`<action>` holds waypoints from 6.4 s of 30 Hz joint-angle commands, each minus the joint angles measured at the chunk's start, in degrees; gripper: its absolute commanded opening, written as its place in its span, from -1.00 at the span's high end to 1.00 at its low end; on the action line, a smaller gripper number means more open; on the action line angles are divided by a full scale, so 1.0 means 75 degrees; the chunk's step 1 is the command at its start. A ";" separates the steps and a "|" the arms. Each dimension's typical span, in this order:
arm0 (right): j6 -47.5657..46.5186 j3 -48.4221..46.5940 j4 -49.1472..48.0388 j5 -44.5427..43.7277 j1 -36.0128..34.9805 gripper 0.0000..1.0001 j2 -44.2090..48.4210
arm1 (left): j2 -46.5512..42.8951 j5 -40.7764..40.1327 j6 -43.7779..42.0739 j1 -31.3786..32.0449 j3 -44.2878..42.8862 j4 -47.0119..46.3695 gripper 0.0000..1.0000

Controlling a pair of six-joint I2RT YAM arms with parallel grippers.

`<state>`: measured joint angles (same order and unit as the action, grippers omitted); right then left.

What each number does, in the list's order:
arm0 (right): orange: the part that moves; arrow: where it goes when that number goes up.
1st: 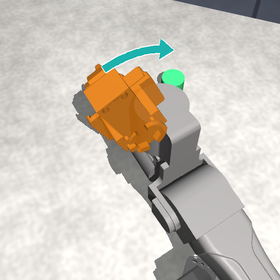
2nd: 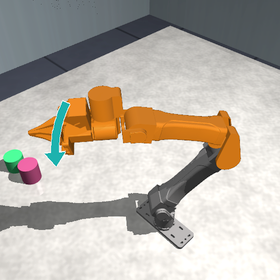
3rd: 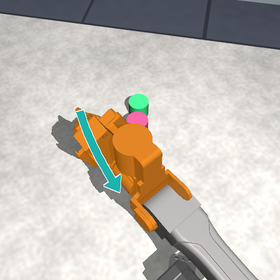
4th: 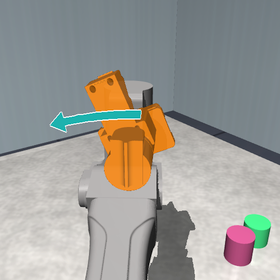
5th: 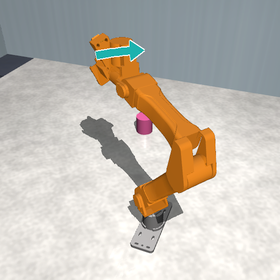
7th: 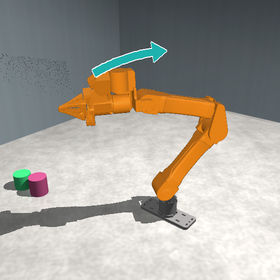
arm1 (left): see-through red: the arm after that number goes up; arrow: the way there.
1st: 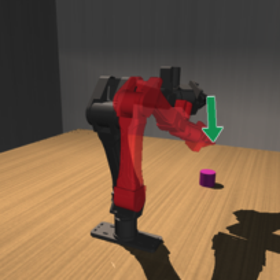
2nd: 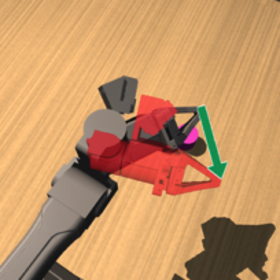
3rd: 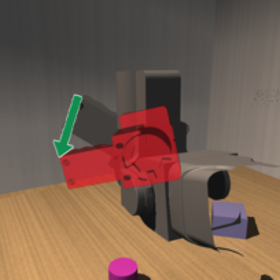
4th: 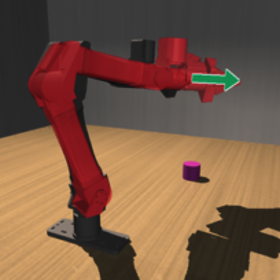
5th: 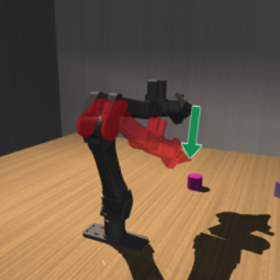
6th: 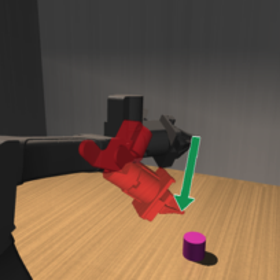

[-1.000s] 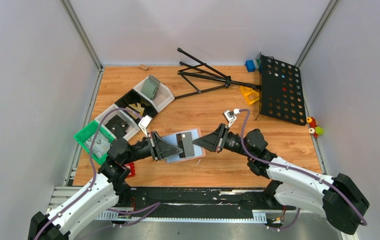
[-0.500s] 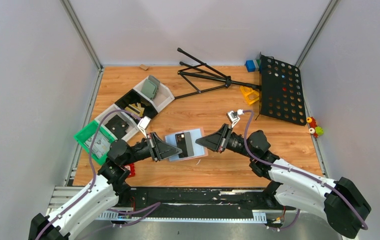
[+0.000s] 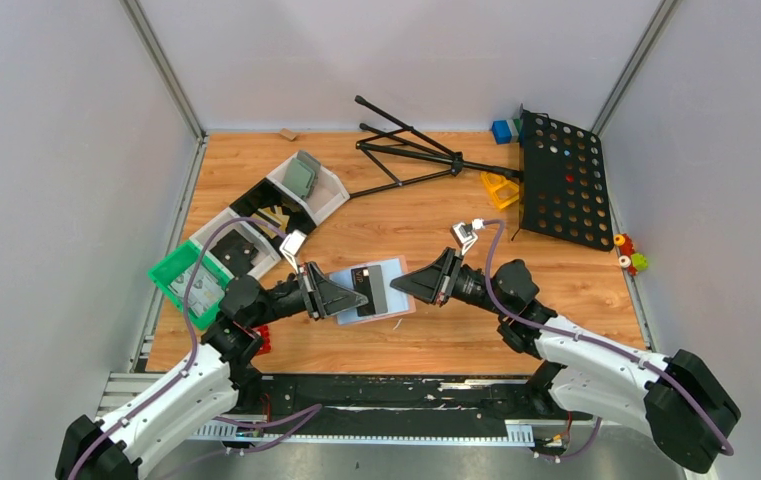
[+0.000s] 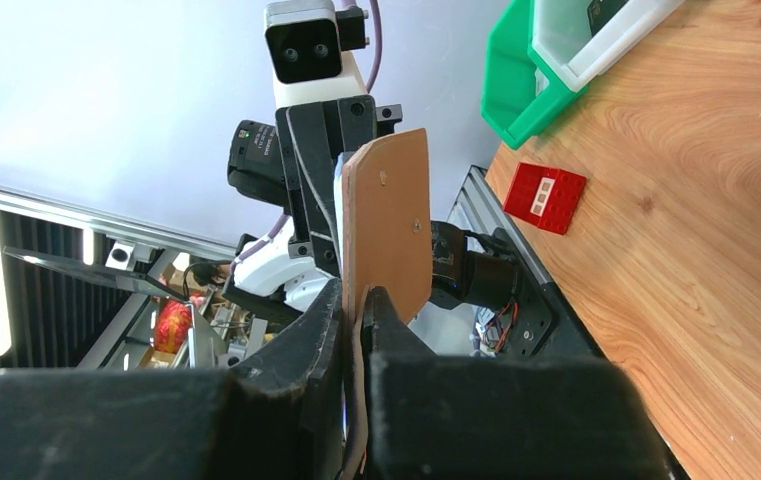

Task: Take the credit cards out of the card holder
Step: Remove the credit card from the card holder, then place the credit card in the storage box, then remove the credit card from the card holder.

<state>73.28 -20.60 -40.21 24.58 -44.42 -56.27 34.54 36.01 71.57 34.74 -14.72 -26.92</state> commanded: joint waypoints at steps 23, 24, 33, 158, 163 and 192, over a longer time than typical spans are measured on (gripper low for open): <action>-0.2127 -0.0175 0.3814 -0.1683 0.0681 1.00 0.2141 | -0.0767 -0.1903 -0.3223 -0.1009 -0.1767 0.5830 1.00; -0.2250 -0.0201 0.3921 -0.1717 0.0683 1.00 0.2171 | -0.0690 -0.2209 -0.3454 -0.1052 -0.1959 0.6204 1.00; -0.2728 -0.0258 0.4107 -0.1682 0.0681 1.00 0.2097 | 0.0247 -0.5029 -0.5091 -0.1604 -0.3512 0.8054 1.00; 0.0306 0.0211 -0.0736 -0.0257 0.0676 1.00 -0.0723 | 0.0414 0.0730 -0.0968 -0.2118 0.0205 0.0741 -0.96; 0.0322 0.0227 -0.0729 -0.0198 0.0682 1.00 -0.0599 | 0.0537 0.0697 -0.1058 -0.2031 0.0168 0.0907 -0.92; -0.1800 -0.0276 0.1986 -0.0542 0.0549 1.00 -0.0388 | 0.1665 -0.0056 -0.1420 -0.1109 0.0435 0.0056 0.93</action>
<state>63.59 -20.21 -26.06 22.02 -39.59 -58.26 45.04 38.13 66.83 25.04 -10.44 -28.38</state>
